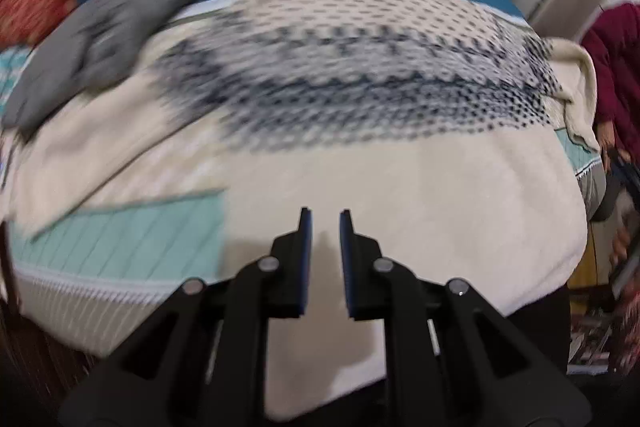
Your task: Fold large clothes
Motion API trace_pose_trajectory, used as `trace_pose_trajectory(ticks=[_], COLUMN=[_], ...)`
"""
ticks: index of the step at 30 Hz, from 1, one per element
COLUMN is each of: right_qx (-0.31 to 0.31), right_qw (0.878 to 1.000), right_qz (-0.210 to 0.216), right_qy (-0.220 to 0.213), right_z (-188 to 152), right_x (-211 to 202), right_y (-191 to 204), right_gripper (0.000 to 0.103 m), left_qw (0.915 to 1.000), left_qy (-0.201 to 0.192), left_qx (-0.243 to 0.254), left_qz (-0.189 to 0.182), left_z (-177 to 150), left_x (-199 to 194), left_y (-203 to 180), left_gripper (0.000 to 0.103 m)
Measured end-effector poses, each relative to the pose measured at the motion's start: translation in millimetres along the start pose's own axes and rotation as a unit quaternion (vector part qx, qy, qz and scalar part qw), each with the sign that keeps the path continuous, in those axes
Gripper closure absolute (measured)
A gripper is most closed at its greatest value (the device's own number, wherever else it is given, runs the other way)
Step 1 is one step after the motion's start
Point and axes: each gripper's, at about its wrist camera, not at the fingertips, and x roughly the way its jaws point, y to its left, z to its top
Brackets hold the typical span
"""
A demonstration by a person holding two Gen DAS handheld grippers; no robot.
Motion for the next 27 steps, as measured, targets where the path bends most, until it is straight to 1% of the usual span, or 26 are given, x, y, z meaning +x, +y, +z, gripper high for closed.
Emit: trace_pose_trajectory(ticks=[1,3,5,6,7,8,9,10,12,13,15,16,17,18,20,21,22,23,24,25,26,27], right_qx=[-0.014,-0.038,-0.031,-0.018,0.002,0.036,0.059,0.090,0.135,0.151,0.181,0.188,0.198,0.203,0.203,0.196,0.178,0.167,0.159,0.166,0.175,0.185], right_qw=[1.000,0.997,0.994,0.994,0.995,0.996,0.996,0.994,0.989,0.987,0.983,0.982,0.980,0.978,0.977,0.978,0.981,0.981,0.979,0.978,0.978,0.979], right_qz=[-0.010,-0.039,-0.064,-0.062,-0.050,-0.027,-0.008,0.021,0.048,0.049,0.034,0.028,0.029,0.033,0.035,0.038,0.041,0.038,0.037,0.036,0.040,0.053], right_qy=[0.005,0.048,0.086,0.090,0.086,0.076,0.066,0.050,0.026,0.019,0.012,0.013,0.017,0.023,0.046,0.053,0.068,0.086,0.120,0.125,0.103,0.075], right_z=[5.7,12.2,14.6,13.9,13.9,14.5,15.0,14.6,12.0,11.9,10.8,10.8,10.2,11.6,14.2,17.0,17.1,15.8,13.2,14.1,20.1,29.8], right_x=[12.4,49.8,71.2,71.9,67.6,56.0,45.2,28.5,9.0,4.1,0.6,1.7,6.3,12.5,26.8,34.9,46.0,52.2,65.0,67.3,53.5,35.1], right_y=[-1.1,-5.7,-23.5,-30.3,-38.9,-50.5,-59.2,-71.9,-94.1,-102.3,-124.2,-129.0,-133.8,-137.0,-137.2,-133.9,-126.1,-119.5,-113.4,-109.9,-109.9,-109.5], right_gripper=[0.030,0.030,0.030,0.030,0.030,0.030,0.030,0.030,0.030,0.030,0.030,0.033,0.040,0.043,0.054,0.057,0.068,0.100,0.103,0.103,0.103,0.103], left_qw=[0.9999,0.9995,0.9989,0.9985,0.9981,0.9978,0.9978,0.9981,0.9984,0.9984,0.9986,0.9988,0.9988,0.9989,0.9990,0.9990,0.9989,0.9989,0.9990,0.9993,0.9996,0.9996], left_qy=[0.008,0.021,0.037,0.044,0.049,0.051,0.050,0.044,0.032,0.029,0.026,0.026,0.026,0.027,0.027,0.026,0.027,0.027,0.026,0.021,0.008,-0.003], left_qx=[0.012,0.025,0.030,0.031,0.031,0.031,0.032,0.033,0.037,0.040,0.036,0.033,0.032,0.030,0.026,0.027,0.029,0.030,0.029,0.027,0.023,0.019], left_qz=[0.000,-0.002,0.006,0.013,0.022,0.030,0.030,0.029,0.029,0.029,0.027,0.027,0.026,0.025,0.026,0.026,0.027,0.025,0.021,0.017,0.017,0.020], left_z=[9.6,13.0,12.7,11.4,9.2,6.9,5.3,3.4,0.9,-0.4,-1.4,-1.4,-4.2,-7.6,-9.9,-12.1,-12.6,-11.7,-10.0,-8.1,-5.9,-5.1], left_x=[13.8,31.5,51.3,61.4,69.5,75.2,78.5,80.1,80.0,79.7,80.0,80.2,78.7,76.3,74.9,74.2,72.6,69.8,64.4,58.4,48.1,39.6], left_y=[-13.6,-24.2,-29.6,-29.2,-27.9,-26.3,-25.1,-24.7,-26.3,-26.3,-26.1,-26.4,-23.8,-20.9,-17.8,-16.1,-16.2,-16.2,-15.2,-12.3,-6.9,-0.8], left_gripper=[0.090,0.090,0.090,0.090,0.090,0.090,0.090,0.090,0.090,0.090,0.090,0.090,0.090,0.090,0.090,0.090,0.090,0.090,0.090,0.090,0.090,0.090])
